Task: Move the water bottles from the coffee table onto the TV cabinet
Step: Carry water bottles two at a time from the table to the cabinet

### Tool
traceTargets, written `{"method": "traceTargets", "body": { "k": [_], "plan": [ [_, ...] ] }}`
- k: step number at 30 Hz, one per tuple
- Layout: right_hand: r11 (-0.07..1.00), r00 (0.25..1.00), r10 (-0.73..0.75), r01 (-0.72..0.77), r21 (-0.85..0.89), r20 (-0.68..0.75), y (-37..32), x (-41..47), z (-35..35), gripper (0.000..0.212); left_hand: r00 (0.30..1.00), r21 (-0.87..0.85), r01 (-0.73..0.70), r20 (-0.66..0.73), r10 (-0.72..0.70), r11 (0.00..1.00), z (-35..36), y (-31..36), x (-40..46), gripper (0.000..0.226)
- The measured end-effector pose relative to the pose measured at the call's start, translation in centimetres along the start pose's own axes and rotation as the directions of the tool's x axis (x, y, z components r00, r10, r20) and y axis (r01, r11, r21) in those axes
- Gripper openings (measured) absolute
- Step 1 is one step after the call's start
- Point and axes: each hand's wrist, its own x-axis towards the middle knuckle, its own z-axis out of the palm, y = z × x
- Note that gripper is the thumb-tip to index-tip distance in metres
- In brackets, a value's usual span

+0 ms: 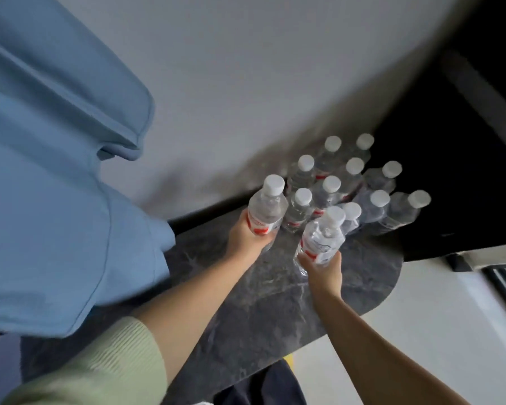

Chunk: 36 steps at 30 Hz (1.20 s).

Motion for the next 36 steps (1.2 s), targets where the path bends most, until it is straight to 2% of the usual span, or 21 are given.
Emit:
{"method": "traceTargets", "body": {
  "k": [6, 9, 15, 19, 21, 24, 25, 27, 29, 33, 36],
  "plan": [
    [0.992, 0.983, 0.047, -0.026, 0.12, -0.175, 3.3, 4.6, 4.9, 0.059, 1.0, -0.062, -0.013, -0.007, 0.012, 0.998, 3.4, -3.8, 7.6, 0.061],
    [0.982, 0.97, 0.06, -0.014, 0.19, -0.235, 4.0, 5.7, 6.4, 0.064, 1.0, -0.113, -0.019, 0.012, 0.02, 0.993, 4.3, -5.2, 10.2, 0.068],
    [0.976, 0.953, 0.056, 0.011, 0.219, -0.297, 4.7, 7.1, 8.4, 0.073, 0.983, -0.194, -0.059, 0.159, 0.091, 0.979, 5.1, -5.7, 13.4, 0.082],
    [0.978, 0.954, 0.049, 0.015, 0.21, -0.295, 4.9, 7.4, 8.2, 0.079, 0.957, -0.139, -0.13, 0.24, 0.161, 0.982, 5.0, -5.3, 13.9, 0.082],
    [0.975, 0.961, 0.048, 0.014, 0.221, -0.273, 4.8, 7.5, 8.2, 0.083, 0.954, -0.112, -0.126, 0.259, 0.151, 0.986, 4.8, -5.0, 13.7, 0.079],
    [0.973, 0.968, 0.055, 0.002, 0.23, -0.243, 4.8, 7.6, 8.1, 0.083, 0.948, -0.063, -0.12, 0.289, 0.133, 0.991, 4.3, -4.2, 13.0, 0.056],
    [0.971, 0.971, 0.059, -0.002, 0.239, -0.232, 4.9, 7.4, 7.9, 0.083, 0.95, -0.065, -0.102, 0.29, 0.117, 0.993, 4.1, -4.0, 12.7, 0.059],
    [0.974, 0.975, 0.053, -0.004, 0.225, -0.214, 5.3, 7.0, 7.5, 0.084, 0.96, -0.043, -0.055, 0.271, 0.065, 0.998, 3.5, -4.0, 12.0, 0.082],
    [0.984, 0.978, 0.046, -0.01, 0.179, -0.203, 5.4, 5.8, 6.8, 0.089, 0.973, 0.035, -0.039, 0.227, 0.03, 0.999, 2.7, -4.2, 10.9, 0.093],
    [0.992, 0.983, 0.045, -0.024, 0.121, -0.177, 4.0, 2.4, 4.6, 0.099, 0.981, 0.104, -0.063, 0.188, 0.042, 0.993, 1.6, -3.7, 7.9, 0.093],
    [0.999, 0.99, -0.011, 0.017, 0.044, -0.137, 1.7, -0.2, 2.3, 0.102, 0.965, 0.204, -0.136, 0.248, 0.083, 0.97, 1.3, -2.0, 5.1, 0.089]
  ]
}}
